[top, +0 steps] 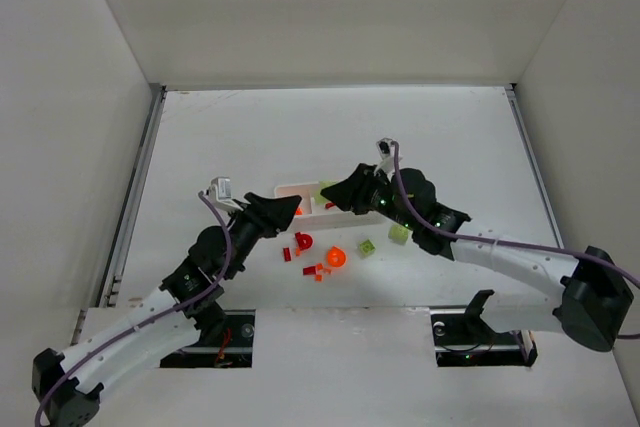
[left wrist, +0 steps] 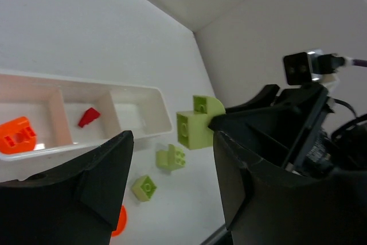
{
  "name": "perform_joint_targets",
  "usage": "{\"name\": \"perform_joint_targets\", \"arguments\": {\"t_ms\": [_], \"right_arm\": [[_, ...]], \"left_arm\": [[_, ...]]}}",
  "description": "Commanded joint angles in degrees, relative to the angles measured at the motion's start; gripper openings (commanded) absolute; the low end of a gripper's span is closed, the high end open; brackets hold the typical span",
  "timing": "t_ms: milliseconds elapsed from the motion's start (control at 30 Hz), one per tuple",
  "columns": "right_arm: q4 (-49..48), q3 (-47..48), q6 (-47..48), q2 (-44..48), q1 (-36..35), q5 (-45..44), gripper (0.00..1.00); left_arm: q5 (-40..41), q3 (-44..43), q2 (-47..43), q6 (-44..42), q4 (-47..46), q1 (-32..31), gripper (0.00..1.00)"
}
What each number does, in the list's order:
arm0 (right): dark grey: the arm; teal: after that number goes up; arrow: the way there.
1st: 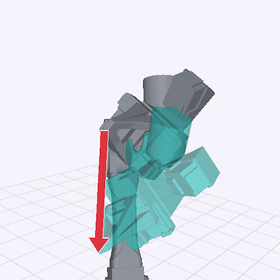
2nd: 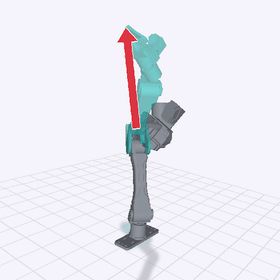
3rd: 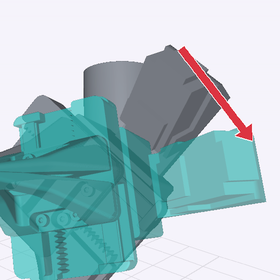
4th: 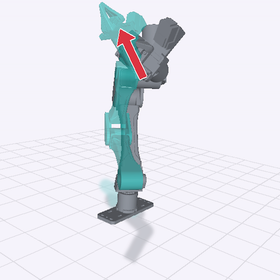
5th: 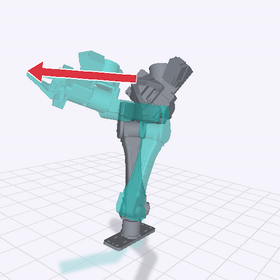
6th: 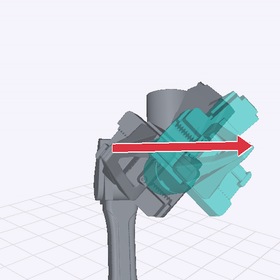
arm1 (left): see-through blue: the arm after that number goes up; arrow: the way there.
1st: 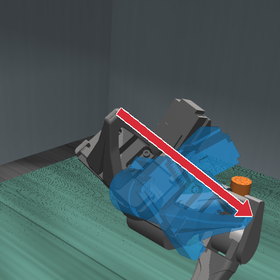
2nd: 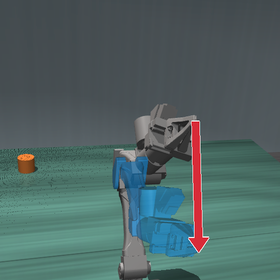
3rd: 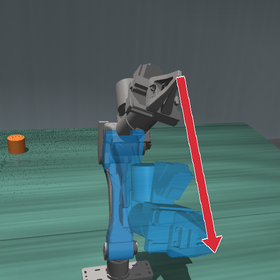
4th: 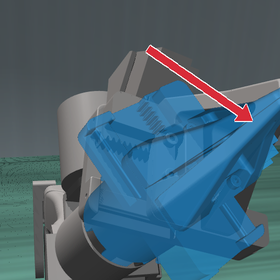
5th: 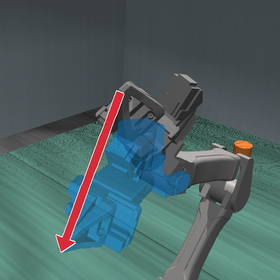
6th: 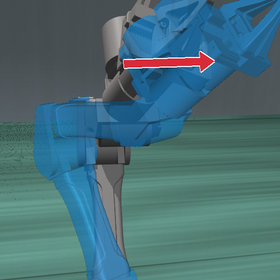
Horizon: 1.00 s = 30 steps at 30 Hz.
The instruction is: Sort the legos into containers by color
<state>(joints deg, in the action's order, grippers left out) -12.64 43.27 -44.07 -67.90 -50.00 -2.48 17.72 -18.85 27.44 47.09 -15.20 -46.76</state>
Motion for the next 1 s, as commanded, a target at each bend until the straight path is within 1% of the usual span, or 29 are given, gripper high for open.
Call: {"name": "perform_joint_targets", "arguments": {"t_ms": [0, 67, 200, 333, 533, 600, 700, 800, 967], "right_arm": [[-15.45, 1.48, -9.17, -2.49, 2.4, 8.71, 0.28], [-20.64, 0.33, -11.81, -4.16, 3.11, 9.77, 0.29], [-26.89, -0.55, -18.05, -7.94, 4.16, 11.79, 0.28], [-32.78, -0.2, -22.71, -11.99, 4.25, 14.25, 0.28], [-37.8, 0.59, -26.41, -16.65, 3.46, 15.92, 0.29], [-39.73, 0.42, -28.25, -17.7, 3.46, 16.54, 0.29], [-42.8, 0.24, -30.71, -19.46, 3.46, 17.42, 0.29], [-45.44, 0.59, -33.35, -21.74, 3.46, 19.09, 0.28], [-47.12, 1.21, -34.94, -24.12, 3.29, 19.8, 0.28]], "left_arm": [[-2.86, 0.48, 1.29, 7.65, -10.44, -0.92, 0.55], [-3.21, 1.97, 1.91, 10.2, -13.87, -0.57, 0.55], [-4.18, 4.35, 2.79, 13.55, -19.77, 0.84, 0.55], [-5.67, 4.61, 5.6, 14.78, -22.5, 1.98, 0.54], [-5.85, 6.46, 7.54, 15.84, -27.07, 5.23, 0.54], [-6.11, 7.42, 8.15, 16.45, -28.65, 6.29, 0.51], [-6.46, 8.3, 8.5, 17.24, -29.62, 7.43, 0.49], [-6.9, 8.39, 9.12, 17.77, -29.89, 8.31, 0.49], [-8.31, 8.22, 9.65, 17.95, -31.38, 9.63, 0.48]]}}
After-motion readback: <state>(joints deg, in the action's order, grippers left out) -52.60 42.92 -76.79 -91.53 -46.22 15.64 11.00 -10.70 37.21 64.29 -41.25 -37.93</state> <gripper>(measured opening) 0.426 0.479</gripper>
